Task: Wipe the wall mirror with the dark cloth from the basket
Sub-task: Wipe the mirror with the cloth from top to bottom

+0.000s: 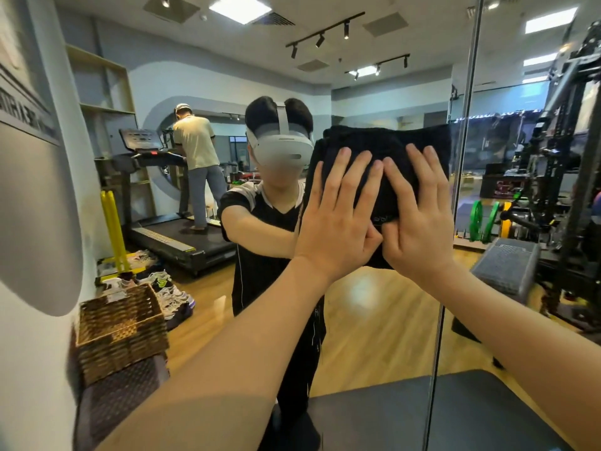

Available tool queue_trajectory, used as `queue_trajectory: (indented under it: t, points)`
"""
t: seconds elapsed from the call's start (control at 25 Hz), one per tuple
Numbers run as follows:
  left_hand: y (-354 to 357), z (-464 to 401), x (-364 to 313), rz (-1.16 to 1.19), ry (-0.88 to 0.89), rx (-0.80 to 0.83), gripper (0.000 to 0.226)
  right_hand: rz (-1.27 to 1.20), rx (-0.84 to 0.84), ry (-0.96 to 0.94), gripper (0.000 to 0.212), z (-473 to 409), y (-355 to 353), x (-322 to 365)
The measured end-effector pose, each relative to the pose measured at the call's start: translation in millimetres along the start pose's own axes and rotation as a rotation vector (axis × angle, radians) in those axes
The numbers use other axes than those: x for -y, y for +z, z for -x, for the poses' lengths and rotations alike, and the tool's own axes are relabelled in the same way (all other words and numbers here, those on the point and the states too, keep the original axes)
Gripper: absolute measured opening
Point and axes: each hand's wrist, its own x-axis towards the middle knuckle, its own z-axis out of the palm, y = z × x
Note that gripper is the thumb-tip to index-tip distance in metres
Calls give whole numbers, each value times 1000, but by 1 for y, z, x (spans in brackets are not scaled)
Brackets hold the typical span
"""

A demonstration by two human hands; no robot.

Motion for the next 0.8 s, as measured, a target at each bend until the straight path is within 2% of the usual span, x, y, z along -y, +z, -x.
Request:
queue_trajectory:
  t: [0.24, 0.44, 0.8]
  points:
    - [-2, 33, 9, -10, 9, 0, 68, -15, 86, 10, 64, 26, 6, 23]
    - [-18, 45, 30, -41, 45, 65, 68, -49, 49, 39, 64, 28, 17, 51]
    - [-83, 53, 147, -132, 30, 107, 72, 0, 74, -16, 72, -42, 59, 155]
